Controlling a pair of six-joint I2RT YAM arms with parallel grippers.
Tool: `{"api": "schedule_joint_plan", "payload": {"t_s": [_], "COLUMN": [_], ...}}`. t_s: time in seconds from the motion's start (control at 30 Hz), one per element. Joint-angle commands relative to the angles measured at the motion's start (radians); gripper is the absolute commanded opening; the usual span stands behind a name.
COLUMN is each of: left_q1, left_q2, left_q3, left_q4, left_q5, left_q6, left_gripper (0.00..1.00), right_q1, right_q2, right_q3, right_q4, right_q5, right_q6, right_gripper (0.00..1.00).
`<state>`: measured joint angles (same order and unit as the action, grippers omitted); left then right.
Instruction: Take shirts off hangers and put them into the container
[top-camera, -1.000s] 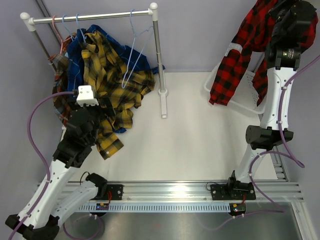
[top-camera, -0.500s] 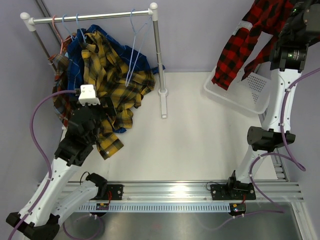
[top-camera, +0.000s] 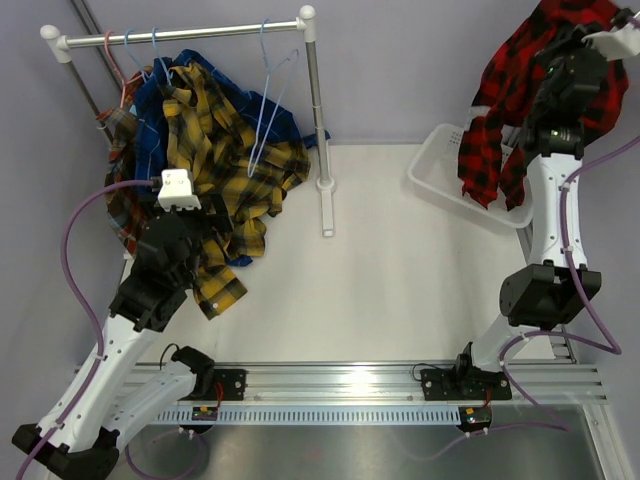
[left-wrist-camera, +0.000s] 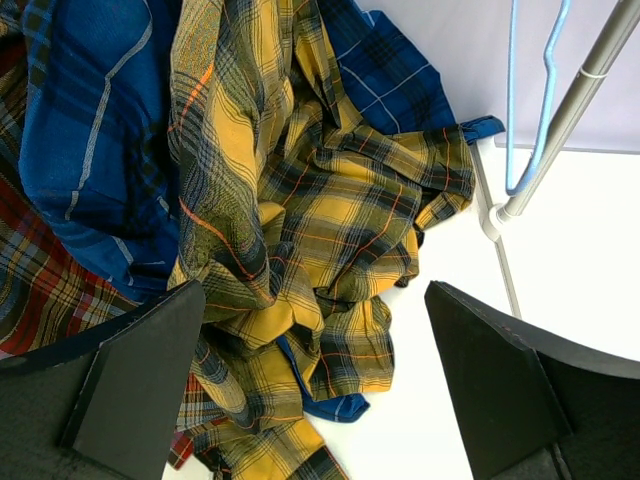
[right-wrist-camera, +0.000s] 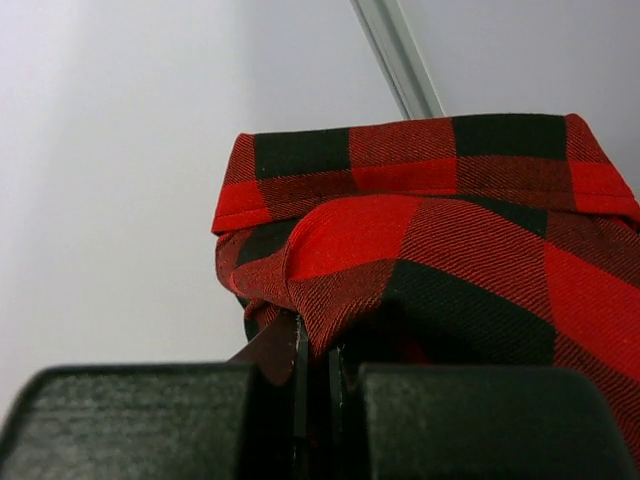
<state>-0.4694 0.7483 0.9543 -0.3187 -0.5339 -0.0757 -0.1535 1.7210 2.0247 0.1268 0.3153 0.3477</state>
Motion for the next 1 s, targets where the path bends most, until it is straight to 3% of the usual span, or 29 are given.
{"api": "schedule_joint_plan", "payload": {"t_s": [0.0, 0.17, 0.4, 0.73, 0.97], "left_q1": [0.005, 0.003, 0.005, 0.005, 0.005], "left_q2": [-0.012, -0.015, -0.015, -0.015, -0.021], "left_q3": [-0.006, -0.006, -0.008, -0.006, -0.006], "left_q4": [0.070, 0.070, 0.070, 0.069, 0.069], "left_q5": [-0.008, 0.000, -0.003, 0.000, 0.000], "left_q6": [-0.009, -0.015, -0.015, -0.015, -0.015], "left_gripper": [0.99, 0.99, 0.99, 0.99, 0.99], "right_q1": [-0.001, 0.000, 0.017, -0.017, -0.055], "right_q2": [-0.083, -0.103, -0.015, -0.070, -0.042], "right_q3": [-0.139, -0.343, -0.317, -0.484, -0.601], "right_q4": [0.134, 0.148, 0.087, 0.002, 0.005], "right_q5": [-0.021, -0.067, -0.165, 0.025, 0.005], "right_q6": [0.031, 0.102, 0.146, 0.178, 0.119], "right_gripper": [0.00, 0.00, 0.00, 0.00, 0.00]}}
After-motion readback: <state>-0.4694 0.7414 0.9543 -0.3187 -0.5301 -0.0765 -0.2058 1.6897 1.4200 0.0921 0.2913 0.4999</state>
